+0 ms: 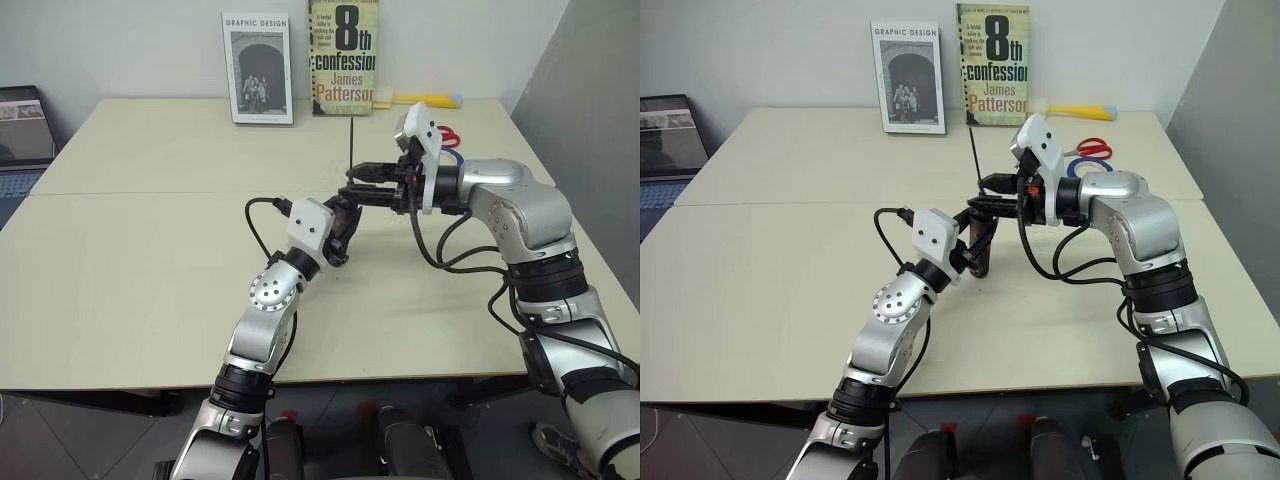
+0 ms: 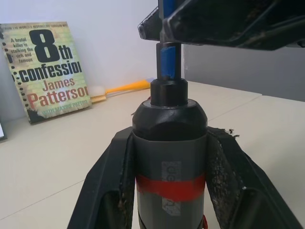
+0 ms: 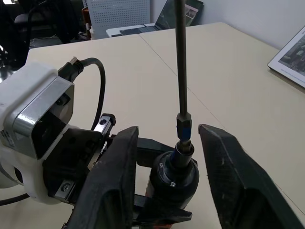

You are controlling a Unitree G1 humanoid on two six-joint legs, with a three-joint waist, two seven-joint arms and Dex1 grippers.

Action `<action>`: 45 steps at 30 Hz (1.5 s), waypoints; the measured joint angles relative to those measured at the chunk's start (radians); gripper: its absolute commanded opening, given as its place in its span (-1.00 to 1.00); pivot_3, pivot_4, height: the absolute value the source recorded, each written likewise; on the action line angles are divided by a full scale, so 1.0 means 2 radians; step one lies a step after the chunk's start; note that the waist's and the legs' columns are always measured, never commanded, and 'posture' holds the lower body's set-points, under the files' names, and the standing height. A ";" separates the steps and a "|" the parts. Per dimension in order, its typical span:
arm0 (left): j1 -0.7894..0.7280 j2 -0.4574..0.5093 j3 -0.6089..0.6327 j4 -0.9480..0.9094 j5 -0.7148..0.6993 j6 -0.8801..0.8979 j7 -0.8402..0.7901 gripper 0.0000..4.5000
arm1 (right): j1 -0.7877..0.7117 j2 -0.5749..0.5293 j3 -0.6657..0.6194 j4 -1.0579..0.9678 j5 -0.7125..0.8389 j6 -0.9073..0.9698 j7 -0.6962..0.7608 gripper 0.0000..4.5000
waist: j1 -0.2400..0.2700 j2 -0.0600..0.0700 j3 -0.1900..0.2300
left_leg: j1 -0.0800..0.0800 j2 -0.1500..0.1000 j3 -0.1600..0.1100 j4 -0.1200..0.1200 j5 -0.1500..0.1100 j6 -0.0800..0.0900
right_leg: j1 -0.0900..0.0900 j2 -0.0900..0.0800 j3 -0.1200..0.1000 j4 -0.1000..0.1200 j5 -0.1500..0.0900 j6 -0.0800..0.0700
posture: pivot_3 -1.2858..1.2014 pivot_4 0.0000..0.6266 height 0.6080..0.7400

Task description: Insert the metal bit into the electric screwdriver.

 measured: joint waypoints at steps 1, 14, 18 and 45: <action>0.000 0.000 0.000 0.000 0.000 0.000 0.000 -0.27 | 0.000 0.002 -0.002 0.000 0.001 0.002 0.000 -0.09 | 0.000 0.000 0.000 | 0.000 0.000 0.000 0.000 0.000 0.000 | 0.000 0.000 0.000 0.000 0.000 0.000 | 0.03 -0.52 1.00; 0.000 0.000 0.000 0.000 0.000 0.000 0.000 -0.27 | -0.025 0.017 -0.060 0.014 0.057 0.037 -0.013 -0.09 | 0.000 0.000 0.000 | 0.000 0.000 0.000 0.000 0.000 0.000 | 0.000 0.000 0.000 0.000 0.000 0.000 | 0.03 -0.52 1.00; 0.000 0.000 0.000 0.000 0.000 0.000 0.000 -0.27 | -0.031 0.022 -0.062 0.027 0.055 0.034 -0.023 -0.09 | 0.000 0.000 0.000 | 0.000 0.000 0.000 0.000 0.000 0.000 | 0.000 0.000 0.000 0.000 0.000 0.000 | 0.03 -0.52 1.00; 0.000 0.002 0.000 0.000 0.000 0.000 -0.004 -0.27 | -0.023 0.013 -0.045 0.011 0.058 0.028 0.012 -0.09 | 0.000 0.000 0.000 | 0.000 0.000 0.000 0.000 0.000 0.000 | 0.000 0.000 0.000 0.000 0.000 0.000 | 0.03 -0.52 1.00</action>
